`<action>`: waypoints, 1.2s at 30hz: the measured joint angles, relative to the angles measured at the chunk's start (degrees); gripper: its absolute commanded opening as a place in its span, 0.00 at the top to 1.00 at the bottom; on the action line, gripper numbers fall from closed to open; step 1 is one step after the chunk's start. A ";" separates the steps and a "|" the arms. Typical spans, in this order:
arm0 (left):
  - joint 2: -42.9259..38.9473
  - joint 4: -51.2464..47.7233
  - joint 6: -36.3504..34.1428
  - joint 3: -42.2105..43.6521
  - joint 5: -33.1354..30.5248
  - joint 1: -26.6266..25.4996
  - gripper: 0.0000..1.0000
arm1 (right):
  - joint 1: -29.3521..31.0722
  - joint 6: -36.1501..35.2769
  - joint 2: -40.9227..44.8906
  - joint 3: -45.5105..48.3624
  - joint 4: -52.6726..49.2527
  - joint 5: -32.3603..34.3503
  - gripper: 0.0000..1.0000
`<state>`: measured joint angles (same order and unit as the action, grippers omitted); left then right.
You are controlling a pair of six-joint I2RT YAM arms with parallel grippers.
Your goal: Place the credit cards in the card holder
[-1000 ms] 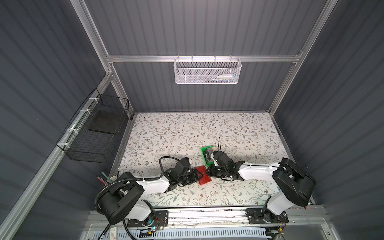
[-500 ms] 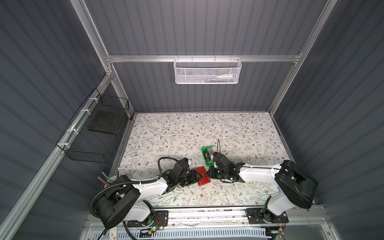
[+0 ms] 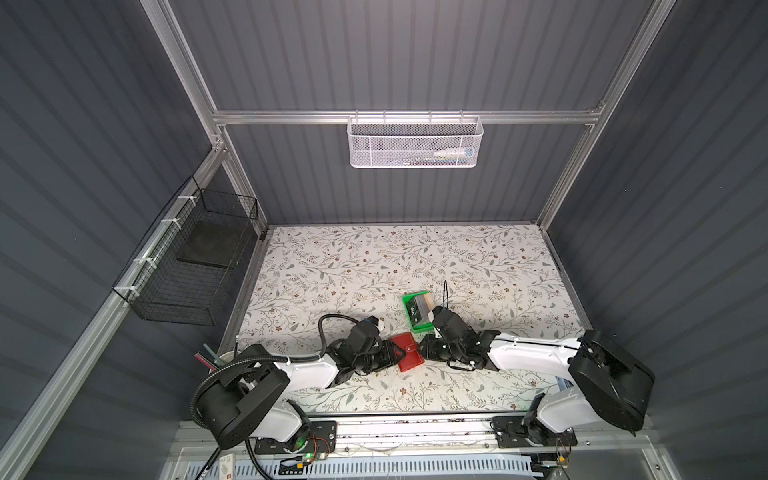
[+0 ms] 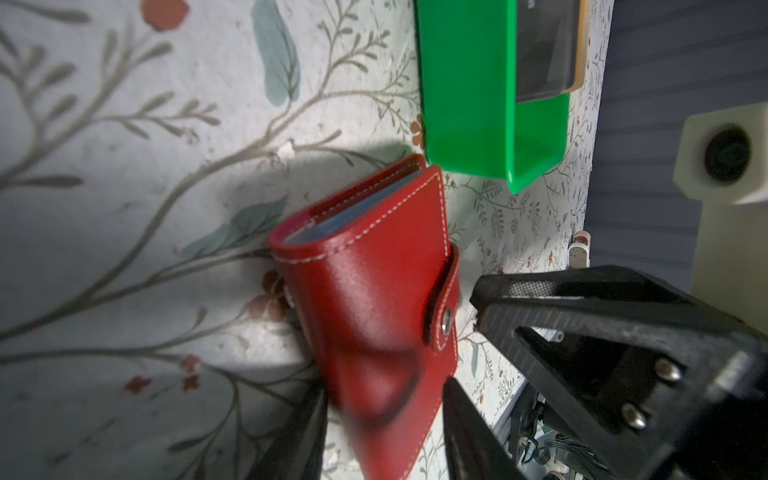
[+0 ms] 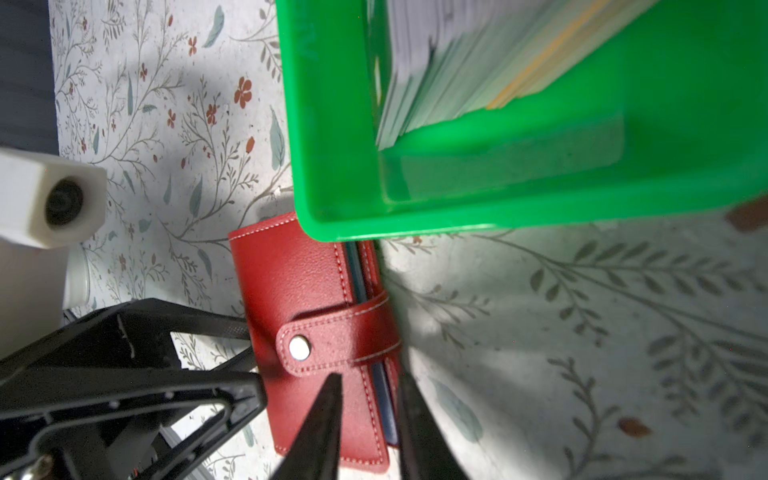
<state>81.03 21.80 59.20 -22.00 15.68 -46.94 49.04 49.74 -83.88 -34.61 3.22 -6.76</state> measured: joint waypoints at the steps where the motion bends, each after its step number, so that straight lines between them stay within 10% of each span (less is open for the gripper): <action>1: 0.00 0.04 0.11 -0.02 0.00 0.00 0.62 | -0.31 -0.07 0.00 0.00 -0.09 -0.20 0.61; 15: 1.73 0.61 0.33 -0.48 0.24 0.00 0.62 | -1.62 -2.27 -6.84 -3.85 1.05 -3.63 0.58; 36: 4.00 3.76 1.22 -1.14 2.60 0.00 0.60 | -0.96 -1.11 -1.53 0.35 1.16 -1.70 0.85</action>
<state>85.03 25.56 60.42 -23.14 18.28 -46.94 48.07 48.62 -85.41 -34.26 4.38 -8.47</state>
